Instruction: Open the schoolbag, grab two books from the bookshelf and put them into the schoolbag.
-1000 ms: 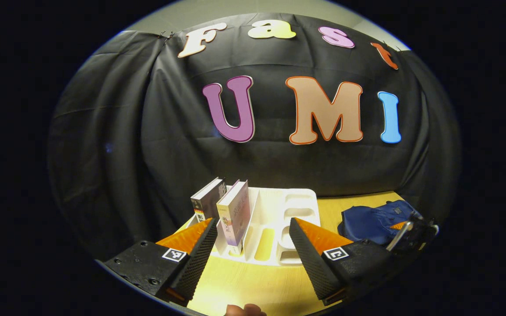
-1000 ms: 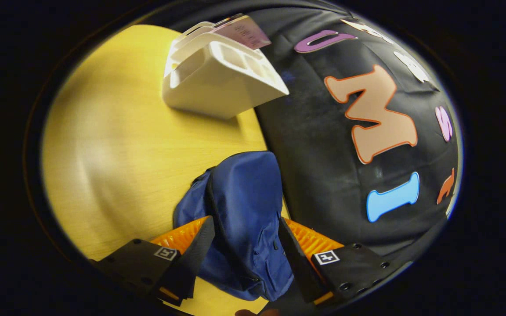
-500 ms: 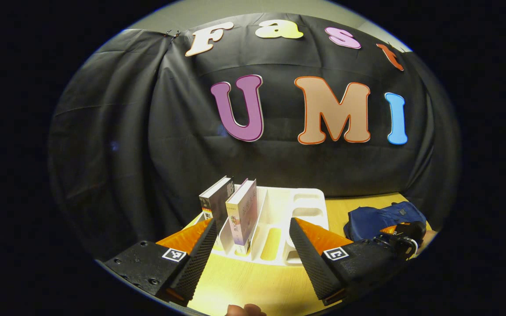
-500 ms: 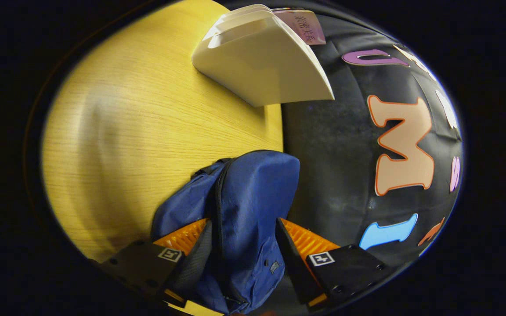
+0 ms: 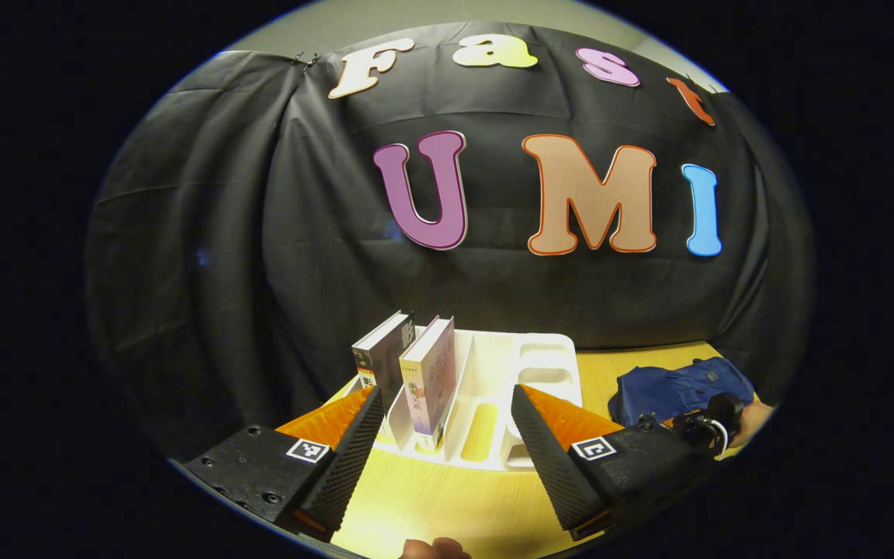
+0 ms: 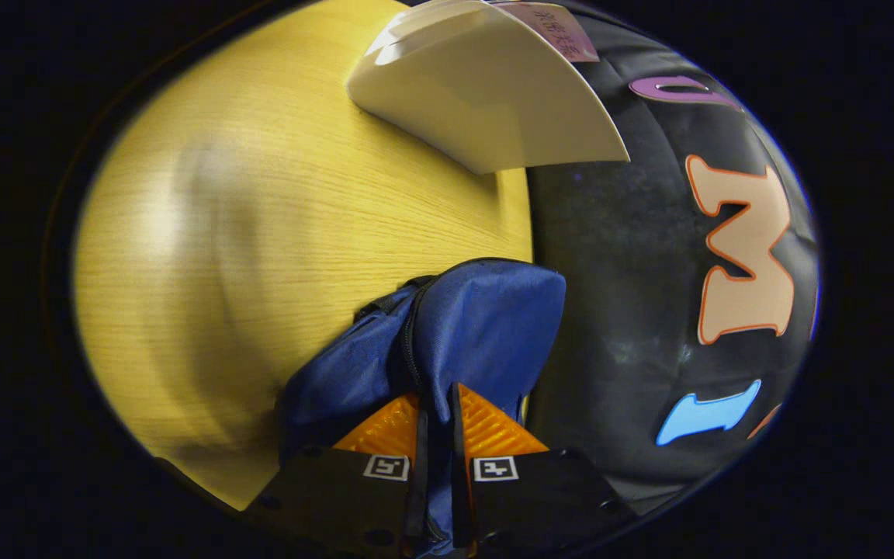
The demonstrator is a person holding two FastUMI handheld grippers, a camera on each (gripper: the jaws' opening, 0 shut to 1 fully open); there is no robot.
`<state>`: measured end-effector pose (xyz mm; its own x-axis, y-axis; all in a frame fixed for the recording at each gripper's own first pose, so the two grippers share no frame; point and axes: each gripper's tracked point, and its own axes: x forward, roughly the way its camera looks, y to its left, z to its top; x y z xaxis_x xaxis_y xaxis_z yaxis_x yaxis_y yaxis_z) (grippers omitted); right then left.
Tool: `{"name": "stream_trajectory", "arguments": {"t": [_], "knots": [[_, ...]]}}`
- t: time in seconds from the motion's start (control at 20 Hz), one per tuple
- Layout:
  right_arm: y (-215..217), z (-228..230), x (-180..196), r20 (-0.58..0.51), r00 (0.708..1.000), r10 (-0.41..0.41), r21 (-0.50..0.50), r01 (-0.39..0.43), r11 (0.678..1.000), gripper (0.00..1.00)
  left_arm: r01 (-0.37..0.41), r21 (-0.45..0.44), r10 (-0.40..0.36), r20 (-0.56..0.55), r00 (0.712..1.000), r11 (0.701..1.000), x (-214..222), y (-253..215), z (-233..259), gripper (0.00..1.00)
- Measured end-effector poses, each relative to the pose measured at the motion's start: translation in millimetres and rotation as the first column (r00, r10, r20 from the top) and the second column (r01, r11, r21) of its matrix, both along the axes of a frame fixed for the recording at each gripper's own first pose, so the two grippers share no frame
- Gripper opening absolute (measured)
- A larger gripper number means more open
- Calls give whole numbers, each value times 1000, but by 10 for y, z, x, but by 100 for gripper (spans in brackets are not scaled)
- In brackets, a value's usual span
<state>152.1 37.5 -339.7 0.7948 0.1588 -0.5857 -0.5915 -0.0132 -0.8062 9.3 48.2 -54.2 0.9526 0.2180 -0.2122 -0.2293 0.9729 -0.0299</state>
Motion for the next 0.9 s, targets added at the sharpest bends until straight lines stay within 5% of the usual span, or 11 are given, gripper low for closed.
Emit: {"name": "stream_trajectory", "arguments": {"t": [0.2, 0.25, 0.35, 0.5, 0.6, 0.7, 0.75, 0.9], "knots": [[-24, 8, 26, -14, 999, -46, 33, 46, 998, 12, 2, -2, -2, 4, 1000, 1000, -5, 0, -10, 97], [-45, -6, 5, -25, 998, -64, 26, 65, 998, 21, -1, -4, 1, 7, 1000, 1000, -17, 17, -5, 97], [-21, 10, 26, -37, 996, -82, 56, 84, 995, 21, 0, -9, 0, 9, 1000, 1000, -12, 13, -17, 97], [-49, 94, 46, -92, 989, -112, 111, 122, 986, 6, 1, -27, -1, -8, 1000, 1000, -33, 24, -67, 97], [-60, 212, 51, -126, 982, -141, 178, 163, 971, 11, 0, -40, -1, -16, 1000, 999, -31, 19, -101, 97], [-67, 353, 81, -164, 971, -172, 268, 212, 940, 0, 4, -44, -4, -18, 1000, 999, -17, 8, -101, 97], [-90, 425, 112, -184, 964, -192, 307, 242, 920, 5, 8, -44, -9, -21, 1000, 999, -3, 0, -118, 97], [-174, 693, 194, -255, 933, -253, 447, 346, 825, 0, 24, -49, -25, -28, 999, 999, 35, -53, -120, 97]]}}
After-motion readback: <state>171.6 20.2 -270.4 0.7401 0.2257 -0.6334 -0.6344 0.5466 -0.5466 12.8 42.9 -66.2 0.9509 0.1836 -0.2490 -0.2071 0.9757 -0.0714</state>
